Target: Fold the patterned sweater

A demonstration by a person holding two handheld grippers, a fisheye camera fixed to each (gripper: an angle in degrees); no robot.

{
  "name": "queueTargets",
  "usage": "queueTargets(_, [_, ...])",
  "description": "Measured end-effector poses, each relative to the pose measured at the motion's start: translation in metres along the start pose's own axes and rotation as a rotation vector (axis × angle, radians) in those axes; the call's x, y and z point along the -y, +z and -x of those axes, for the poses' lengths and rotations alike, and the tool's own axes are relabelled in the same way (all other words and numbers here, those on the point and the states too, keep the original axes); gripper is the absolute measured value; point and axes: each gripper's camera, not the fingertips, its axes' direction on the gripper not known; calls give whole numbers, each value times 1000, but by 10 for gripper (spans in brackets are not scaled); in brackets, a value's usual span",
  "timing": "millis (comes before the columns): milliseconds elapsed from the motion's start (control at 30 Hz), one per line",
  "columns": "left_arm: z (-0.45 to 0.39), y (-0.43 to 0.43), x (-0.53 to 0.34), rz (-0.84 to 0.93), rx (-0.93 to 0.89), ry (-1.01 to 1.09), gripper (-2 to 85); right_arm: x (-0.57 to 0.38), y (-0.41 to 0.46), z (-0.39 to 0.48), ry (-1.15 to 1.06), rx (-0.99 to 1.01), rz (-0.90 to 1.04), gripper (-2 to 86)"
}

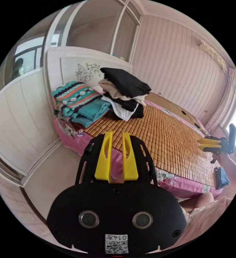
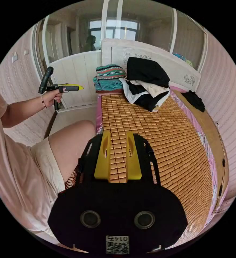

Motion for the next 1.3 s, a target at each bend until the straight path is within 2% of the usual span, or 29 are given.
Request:
queueTargets(133, [76, -16, 3, 57, -34, -195, 63, 76, 44, 22, -195, -96, -51, 97])
queueTargets(300, [135, -43, 62, -41, -23, -270, 67, 190, 114, 56, -417, 16, -61, 111])
queueTargets(400, [156, -50, 110, -92, -43, -288, 70, 241, 164, 76, -465, 45, -45, 109])
queueTargets(600, [182, -50, 188, -89, -173, -368, 106, 316, 256, 113, -483, 28, 30, 135])
queueTargets(667, [191, -58, 209, -106, -167, -353, 113, 333, 274, 120, -507, 25, 55, 136])
queueTargets(800, [242, -103, 248, -236, -29, -385, 112, 367, 291, 118, -537, 63, 99, 139])
queueTargets(933, [279, -111, 283, -184, -22, -449, 131, 384, 312, 116, -518, 44, 72, 151])
queueTargets(1067, [296, -121, 312, -144, -56, -511, 102, 394, 359, 110, -385, 143, 196, 158])
queueTargets(1167, [305, -129, 328, -150, -164, -518, 65, 391, 369, 109, -366, 70, 199, 129])
queueTargets(1233, [306, -137, 337, -139, -168, -530, 67, 392, 368, 107, -360, 38, 233, 105])
queueTargets(1300, [314, -152, 336, -119, -170, -592, 111, 394, 362, 94, -331, 43, 269, 58])
